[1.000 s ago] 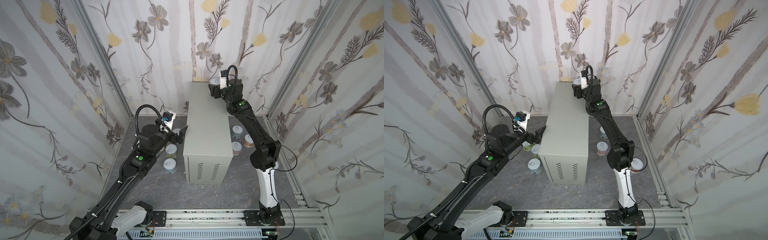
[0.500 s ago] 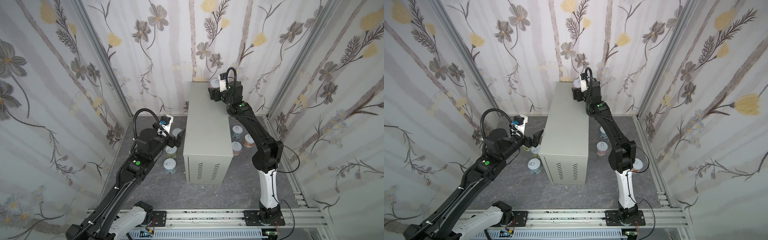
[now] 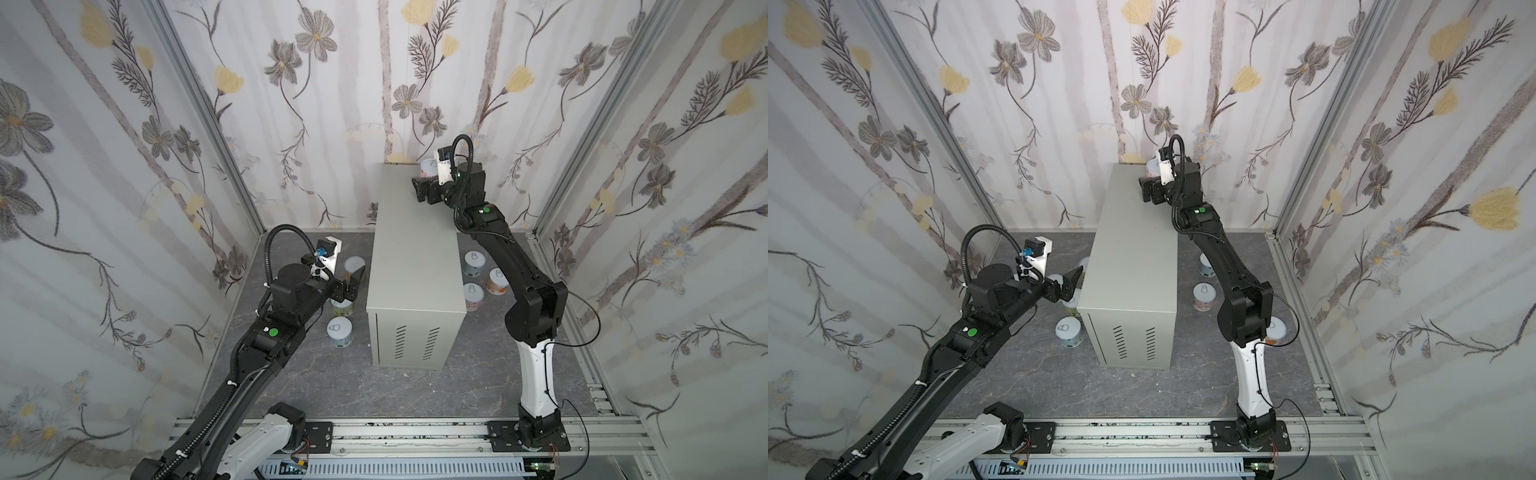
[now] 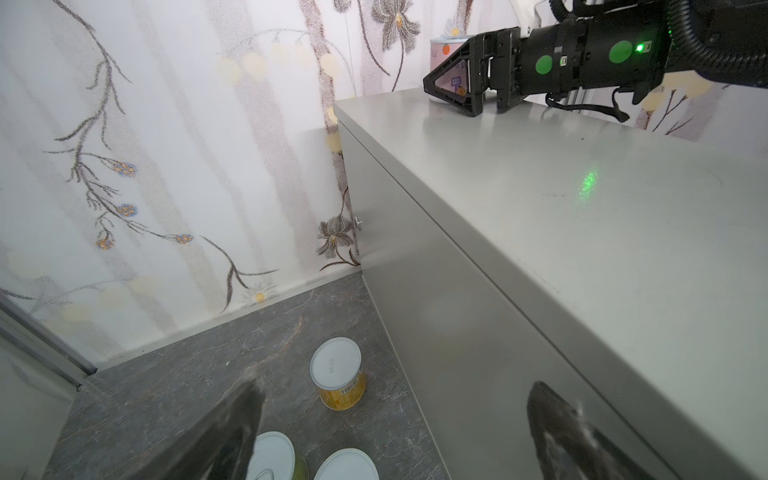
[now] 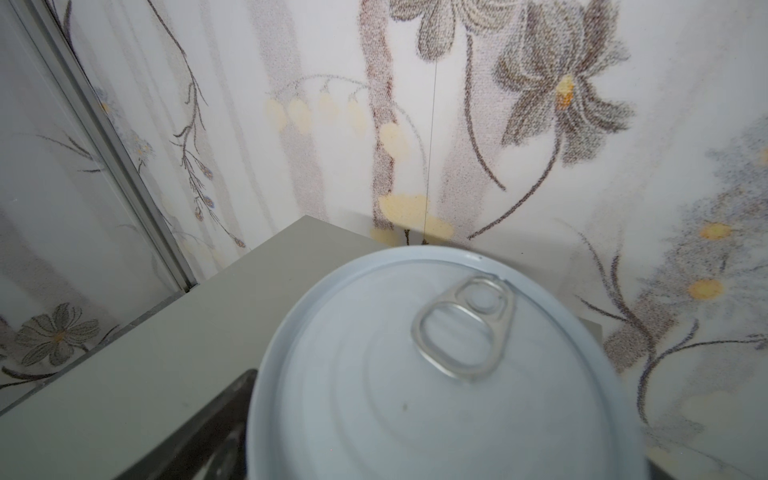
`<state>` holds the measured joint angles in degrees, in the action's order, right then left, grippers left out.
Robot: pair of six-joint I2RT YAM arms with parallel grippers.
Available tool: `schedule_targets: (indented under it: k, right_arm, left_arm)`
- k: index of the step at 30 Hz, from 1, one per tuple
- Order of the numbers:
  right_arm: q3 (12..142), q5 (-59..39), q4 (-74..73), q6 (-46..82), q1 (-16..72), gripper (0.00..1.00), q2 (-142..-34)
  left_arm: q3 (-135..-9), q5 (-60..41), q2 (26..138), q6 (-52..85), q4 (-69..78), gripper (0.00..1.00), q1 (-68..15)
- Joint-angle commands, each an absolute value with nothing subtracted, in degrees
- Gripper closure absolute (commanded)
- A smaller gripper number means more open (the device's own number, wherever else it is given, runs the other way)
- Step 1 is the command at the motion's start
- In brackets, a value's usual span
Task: Place and organize the canned foods onto the counter
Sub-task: 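Open the right gripper, release the pink can and draw the right arm back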
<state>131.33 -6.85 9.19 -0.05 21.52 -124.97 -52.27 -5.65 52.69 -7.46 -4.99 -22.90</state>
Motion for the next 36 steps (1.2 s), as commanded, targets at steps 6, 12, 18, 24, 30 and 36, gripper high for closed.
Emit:
schedule_targets:
  k: [6, 12, 18, 24, 30, 36]
  right_arm:
    - [128.8, -7.6, 19.2, 1.4, 21.6, 0.0, -122.1]
    - [121.5, -8.6, 17.3, 0.5, 21.7, 0.0, -115.2]
    - [109.2, -11.8, 13.0, 1.1, 21.7, 0.0, -103.8]
    - [94.8, -13.4, 7.7, 3.9, 21.7, 0.0, -89.8]
    - [86.2, -16.0, 7.6, 6.0, 21.6, 0.0, -79.3]
    - [76.9, -22.1, 5.9, 12.0, 21.6, 0.0, -70.7]
  left_arm:
    - [-46.5, -2.5, 48.0, -1.3, -7.8, 0.0, -20.2]
    - [-41.2, 0.8, 45.7, 9.0, -12.1, 0.0, -20.1]
    - [-36.9, 5.1, 44.6, 15.9, -18.3, 0.0, -20.7]
    - [-35.3, 11.3, 45.4, 21.8, -21.2, 0.0, -24.1]
    - [-31.8, 12.8, 49.9, 30.0, -19.4, 0.0, -26.6]
    - [-30.5, 13.7, 56.0, 31.3, -17.6, 0.0, -28.2]
